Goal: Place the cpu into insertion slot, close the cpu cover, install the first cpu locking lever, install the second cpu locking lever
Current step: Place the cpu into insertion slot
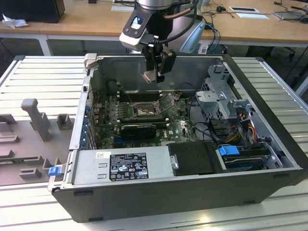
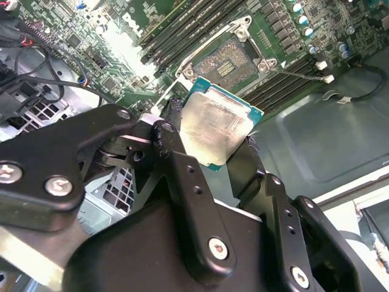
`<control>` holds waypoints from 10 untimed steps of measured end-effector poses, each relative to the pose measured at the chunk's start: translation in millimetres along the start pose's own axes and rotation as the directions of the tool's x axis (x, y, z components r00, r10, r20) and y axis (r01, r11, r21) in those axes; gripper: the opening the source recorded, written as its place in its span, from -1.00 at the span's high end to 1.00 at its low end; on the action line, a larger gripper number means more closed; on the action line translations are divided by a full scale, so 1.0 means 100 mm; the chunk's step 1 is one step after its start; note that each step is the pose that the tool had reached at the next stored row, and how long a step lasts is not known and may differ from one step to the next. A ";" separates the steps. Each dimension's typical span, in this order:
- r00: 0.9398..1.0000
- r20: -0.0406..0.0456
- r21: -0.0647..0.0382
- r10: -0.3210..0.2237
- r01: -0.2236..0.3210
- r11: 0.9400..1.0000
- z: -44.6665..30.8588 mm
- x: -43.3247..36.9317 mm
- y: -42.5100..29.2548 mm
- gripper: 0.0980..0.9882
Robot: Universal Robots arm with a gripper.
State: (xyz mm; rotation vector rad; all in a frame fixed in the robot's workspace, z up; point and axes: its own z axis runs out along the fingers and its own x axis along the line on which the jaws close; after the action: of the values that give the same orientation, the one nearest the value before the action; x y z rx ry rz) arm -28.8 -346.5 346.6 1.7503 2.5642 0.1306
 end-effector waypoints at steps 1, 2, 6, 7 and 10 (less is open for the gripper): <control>1.000 0.001 0.000 0.008 -0.008 1.000 0.005 0.000 -0.001 0.00; 1.000 0.002 -0.001 0.019 -0.019 1.000 0.013 0.001 -0.003 0.00; 0.999 0.003 -0.001 0.037 -0.037 0.999 0.028 0.001 -0.005 0.00; 0.999 0.004 -0.001 0.043 -0.043 0.999 0.032 0.000 -0.005 0.00; 0.999 0.005 -0.001 0.053 -0.053 0.999 0.056 0.001 -0.008 0.00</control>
State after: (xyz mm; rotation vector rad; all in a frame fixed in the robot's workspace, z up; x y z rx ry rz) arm -29.2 -346.4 341.0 1.8165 2.5149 0.1292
